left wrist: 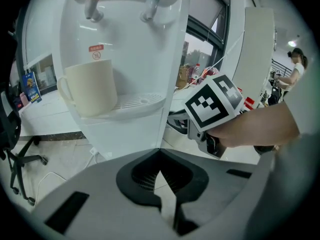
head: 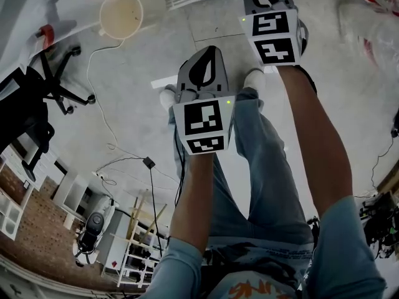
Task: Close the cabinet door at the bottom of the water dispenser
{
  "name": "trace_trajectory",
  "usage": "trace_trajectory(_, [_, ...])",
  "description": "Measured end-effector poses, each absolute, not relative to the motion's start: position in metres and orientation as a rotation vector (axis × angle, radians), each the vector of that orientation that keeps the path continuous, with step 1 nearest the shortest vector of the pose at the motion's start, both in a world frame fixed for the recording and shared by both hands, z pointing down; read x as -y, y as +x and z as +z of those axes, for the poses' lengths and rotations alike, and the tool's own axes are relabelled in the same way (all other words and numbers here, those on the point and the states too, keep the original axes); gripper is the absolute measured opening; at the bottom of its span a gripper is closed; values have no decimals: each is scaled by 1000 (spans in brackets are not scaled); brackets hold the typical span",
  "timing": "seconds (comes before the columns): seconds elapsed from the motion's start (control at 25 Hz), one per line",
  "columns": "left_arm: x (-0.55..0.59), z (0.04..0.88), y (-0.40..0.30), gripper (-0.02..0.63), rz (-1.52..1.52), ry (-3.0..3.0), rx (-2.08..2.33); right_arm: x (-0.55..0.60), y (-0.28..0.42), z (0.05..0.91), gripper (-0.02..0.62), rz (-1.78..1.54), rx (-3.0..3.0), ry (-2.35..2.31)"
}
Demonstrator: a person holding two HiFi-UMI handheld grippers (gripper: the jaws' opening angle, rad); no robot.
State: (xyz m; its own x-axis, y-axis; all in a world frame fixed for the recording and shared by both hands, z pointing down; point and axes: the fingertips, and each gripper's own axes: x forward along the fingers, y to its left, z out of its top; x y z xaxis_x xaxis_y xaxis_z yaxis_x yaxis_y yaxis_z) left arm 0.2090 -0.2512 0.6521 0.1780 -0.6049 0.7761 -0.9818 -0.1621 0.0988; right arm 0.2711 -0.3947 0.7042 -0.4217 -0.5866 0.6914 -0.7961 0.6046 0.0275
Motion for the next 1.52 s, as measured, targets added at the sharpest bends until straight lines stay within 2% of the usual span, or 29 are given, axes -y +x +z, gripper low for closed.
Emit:
trace_trajectory(0.52, [217, 593, 218, 8, 688, 1916, 1460, 280, 322, 645, 52, 592, 2142, 1184])
trace_trajectory(1.0, [153, 508, 128, 8, 583, 1992, 1538, 199, 249, 522, 31, 702, 2357, 1245])
trace_trajectory(1.16, [136, 456, 103, 8, 502, 2019, 1581, 180, 230, 466, 29, 801, 2410, 1293])
trace_trajectory(1.52, [117, 316, 76, 8, 300, 2135, 1583, 158, 182, 318, 28, 776, 2558, 1268])
